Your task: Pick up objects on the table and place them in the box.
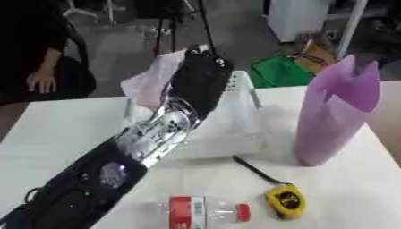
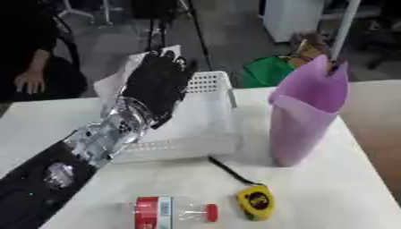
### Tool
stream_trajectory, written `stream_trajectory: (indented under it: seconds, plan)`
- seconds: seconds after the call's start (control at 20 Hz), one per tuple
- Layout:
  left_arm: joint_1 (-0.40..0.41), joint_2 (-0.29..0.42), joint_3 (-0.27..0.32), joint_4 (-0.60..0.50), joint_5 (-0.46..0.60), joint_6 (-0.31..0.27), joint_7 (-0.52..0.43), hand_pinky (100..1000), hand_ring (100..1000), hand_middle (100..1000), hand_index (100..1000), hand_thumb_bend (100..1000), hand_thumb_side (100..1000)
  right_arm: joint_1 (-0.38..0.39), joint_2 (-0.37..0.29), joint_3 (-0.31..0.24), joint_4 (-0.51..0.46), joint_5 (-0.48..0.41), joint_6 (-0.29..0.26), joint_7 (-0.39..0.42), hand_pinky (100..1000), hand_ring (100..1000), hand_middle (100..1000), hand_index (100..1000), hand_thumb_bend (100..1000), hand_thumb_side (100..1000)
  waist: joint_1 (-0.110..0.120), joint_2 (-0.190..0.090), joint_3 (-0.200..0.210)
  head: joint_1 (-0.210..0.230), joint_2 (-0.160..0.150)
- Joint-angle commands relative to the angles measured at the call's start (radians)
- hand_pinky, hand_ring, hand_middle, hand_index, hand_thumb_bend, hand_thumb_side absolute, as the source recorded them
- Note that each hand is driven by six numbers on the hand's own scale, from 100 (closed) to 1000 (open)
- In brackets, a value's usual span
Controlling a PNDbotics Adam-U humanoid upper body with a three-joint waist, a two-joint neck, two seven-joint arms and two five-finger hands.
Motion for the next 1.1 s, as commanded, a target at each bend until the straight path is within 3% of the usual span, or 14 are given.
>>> stream_trajectory:
  seconds: [0.05, 0.1, 0.15, 0.2, 0.35, 0.4, 0.7, 1.1]
  plan:
    - [-0.028, -0.015, 0.027, 0.048, -0.014, 0.007, 0.048, 673, 654, 541, 940, 100, 311, -0.009, -0.017, 0.002, -0.019, -0.008, 0.000, 0.003, 651, 617, 555, 688, 100, 776, -0.006, -0.015, -0.005, 0.005, -0.014]
    - [-0.028, -0.020, 0.031, 0.063, -0.016, 0.007, 0.061, 703, 730, 702, 978, 100, 362, -0.009, -0.017, 0.002, -0.019, -0.009, 0.000, 0.003, 651, 617, 555, 688, 100, 776, -0.007, -0.014, -0.006, 0.006, -0.014]
    - [-0.030, -0.024, 0.034, 0.075, -0.015, 0.003, 0.071, 703, 730, 702, 978, 100, 362, -0.009, -0.017, 0.003, -0.019, -0.009, 0.000, 0.004, 651, 617, 555, 688, 100, 776, -0.007, -0.014, -0.006, 0.006, -0.014]
    - [-0.031, -0.027, 0.036, 0.085, -0.015, -0.001, 0.080, 725, 792, 854, 1000, 140, 426, -0.009, -0.016, 0.003, -0.019, -0.009, 0.000, 0.005, 651, 617, 555, 688, 100, 777, -0.007, -0.014, -0.006, 0.006, -0.014]
    - [-0.034, -0.027, 0.041, 0.096, -0.013, -0.020, 0.090, 739, 827, 914, 1000, 198, 468, -0.008, -0.016, 0.002, -0.019, -0.010, 0.000, 0.005, 651, 617, 555, 688, 100, 777, -0.007, -0.014, -0.006, 0.007, -0.014]
    - [-0.035, -0.026, 0.042, 0.096, -0.014, -0.025, 0.089, 762, 871, 998, 1000, 244, 529, -0.008, -0.016, 0.002, -0.019, -0.010, 0.000, 0.005, 651, 617, 555, 688, 100, 777, -0.008, -0.014, -0.006, 0.007, -0.014]
    - [-0.047, -0.016, 0.053, 0.078, -0.055, -0.052, 0.063, 806, 980, 1000, 1000, 355, 634, -0.006, -0.015, 0.002, -0.019, -0.009, 0.002, 0.004, 651, 617, 554, 688, 100, 777, -0.008, -0.017, -0.004, 0.007, -0.015]
    - [-0.051, -0.015, 0.061, 0.060, -0.094, -0.063, 0.036, 820, 984, 1000, 1000, 384, 678, -0.005, -0.015, 0.001, -0.019, -0.008, 0.004, 0.002, 651, 618, 555, 688, 100, 777, -0.009, -0.017, -0.002, 0.009, -0.015]
